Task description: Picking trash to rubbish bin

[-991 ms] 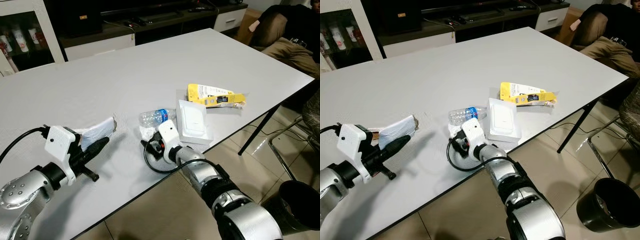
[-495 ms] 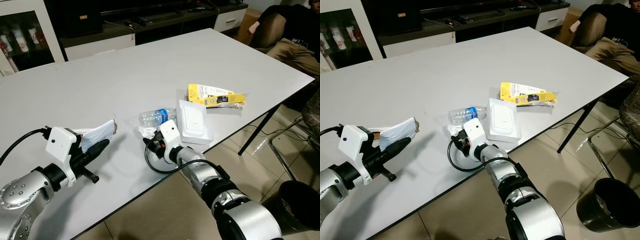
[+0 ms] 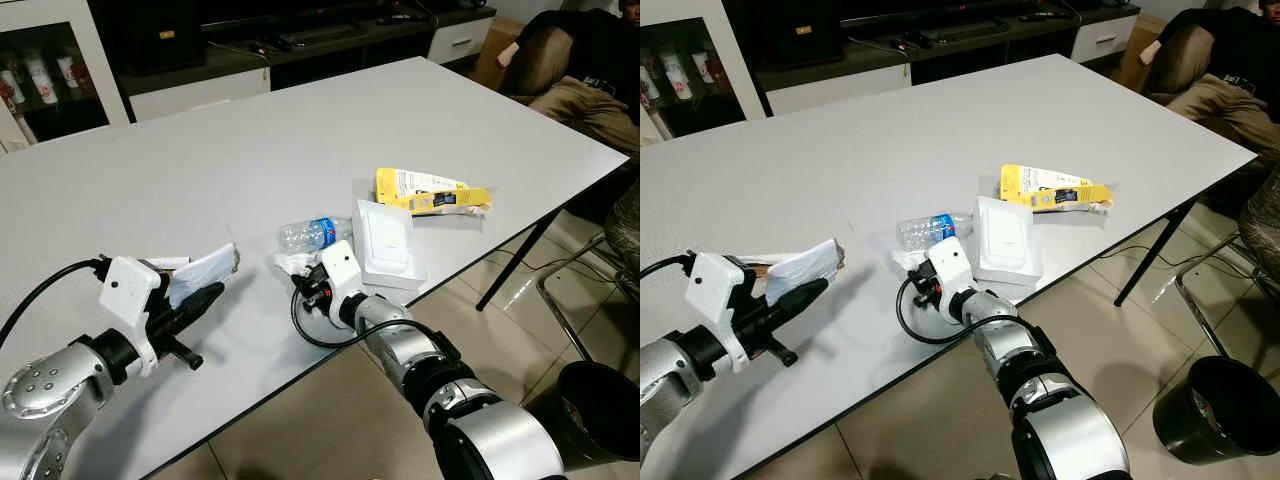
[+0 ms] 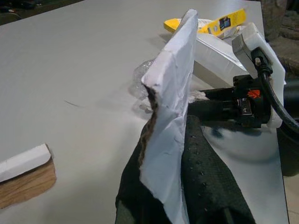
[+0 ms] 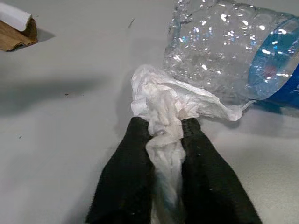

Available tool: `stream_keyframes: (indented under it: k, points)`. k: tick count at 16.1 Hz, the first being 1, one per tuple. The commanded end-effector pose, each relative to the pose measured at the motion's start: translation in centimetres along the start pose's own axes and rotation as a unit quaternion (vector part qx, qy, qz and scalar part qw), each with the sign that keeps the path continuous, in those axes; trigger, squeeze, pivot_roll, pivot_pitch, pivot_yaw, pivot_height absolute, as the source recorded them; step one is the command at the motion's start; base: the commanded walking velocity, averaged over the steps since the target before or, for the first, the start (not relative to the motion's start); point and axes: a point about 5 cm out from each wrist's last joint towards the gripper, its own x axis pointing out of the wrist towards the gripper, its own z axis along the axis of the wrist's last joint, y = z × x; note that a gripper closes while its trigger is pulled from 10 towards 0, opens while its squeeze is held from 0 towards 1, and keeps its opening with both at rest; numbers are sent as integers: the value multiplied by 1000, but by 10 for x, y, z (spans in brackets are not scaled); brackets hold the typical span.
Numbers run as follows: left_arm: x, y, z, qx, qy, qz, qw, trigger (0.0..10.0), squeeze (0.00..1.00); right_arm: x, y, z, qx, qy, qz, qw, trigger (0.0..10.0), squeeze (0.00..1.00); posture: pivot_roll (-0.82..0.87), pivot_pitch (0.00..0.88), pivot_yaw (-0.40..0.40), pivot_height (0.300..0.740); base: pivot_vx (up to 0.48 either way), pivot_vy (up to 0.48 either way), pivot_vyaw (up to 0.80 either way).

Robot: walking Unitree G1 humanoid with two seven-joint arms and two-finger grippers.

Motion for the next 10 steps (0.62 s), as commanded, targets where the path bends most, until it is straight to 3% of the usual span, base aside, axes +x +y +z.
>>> stream_keyframes:
  k: [1, 5, 8, 10]
  points:
    - [1, -4, 2, 6, 0, -8, 1000, 0, 0, 0, -1, 2, -6, 1, 6, 1000, 0, 0, 101, 0, -47, 740, 0, 0, 0]
    - [3, -1, 1, 11, -7, 10, 1000, 0, 0, 2, 2, 8, -5, -18, 19, 1000, 0, 0, 93, 0, -52, 740, 0, 0, 0]
    - [3, 4, 1, 7, -16, 36, 999, 0, 0, -2, -3, 30, 21, -95, 30, 995, 0, 0, 86, 0, -64, 740, 0, 0, 0]
    - [4, 8, 4, 2, -32, 58, 998, 0, 0, -17, -3, 46, 19, -161, 39, 986, 0, 0, 76, 0, -64, 740, 0, 0, 0]
